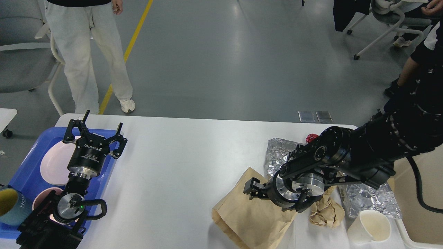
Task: Tidy desktop
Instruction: 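Lower the right gripper onto the brown paper sheet and grasp it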
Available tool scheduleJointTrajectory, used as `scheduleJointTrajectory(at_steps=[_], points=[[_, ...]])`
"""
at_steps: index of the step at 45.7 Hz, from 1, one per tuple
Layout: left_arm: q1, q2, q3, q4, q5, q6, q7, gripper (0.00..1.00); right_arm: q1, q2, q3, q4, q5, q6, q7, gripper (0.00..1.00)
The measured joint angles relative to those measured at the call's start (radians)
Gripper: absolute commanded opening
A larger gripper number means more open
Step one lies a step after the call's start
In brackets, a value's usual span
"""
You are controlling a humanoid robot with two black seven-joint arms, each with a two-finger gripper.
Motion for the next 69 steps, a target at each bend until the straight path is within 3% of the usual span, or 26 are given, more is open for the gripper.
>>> scheduleJointTrajectory(at_steps=[18, 29, 45, 47, 48, 51, 54, 69], points=[[0.0, 0.0, 0.0, 0.0, 0.0, 0.0, 0.001, 0.97, 0.077, -0.077, -0.043, 0.091, 0.079, -0.012, -0.006, 0.99], [0.0, 0.0, 0.0, 0.0, 0.0, 0.0, 0.0, 0.97, -0.024, -0.025, -0.056, 0.046, 0.116, -0.05, 0.001, 0.98], [0.0, 0.0, 0.0, 0.0, 0.0, 0.0, 0.0, 0.97, -0.2, 0.05, 0.007, -0.15, 0.167, -0.052, 0.005, 0.97], [0.0, 0.0, 0.0, 0.0, 0.0, 0.0, 0.0, 0.97, -0.216, 0.055, 0.009, -0.173, 0.171, -0.051, 0.005, 0.89], [0.0, 0.0, 0.0, 0.0, 0.0, 0.0, 0.0, 0.97, -0.223, 0.06, 0.009, -0.183, 0.172, -0.05, 0.005, 0.77], [0.0, 0.0, 0.0, 0.0, 0.0, 0.0, 0.0, 0.97, -0.248, 0.077, 0.007, -0.214, 0.173, -0.05, 0.005, 0.28], [0.0, 0.0, 0.0, 0.0, 0.0, 0.0, 0.0, 0.97, -0.265, 0.088, 0.005, -0.226, 0.172, -0.046, 0.004, 0.0], [0.0, 0.0, 0.0, 0.0, 0.0, 0.0, 0.001, 0.97, -0.286, 0.11, 0.006, -0.208, 0.164, -0.075, 0.003, 0.0]])
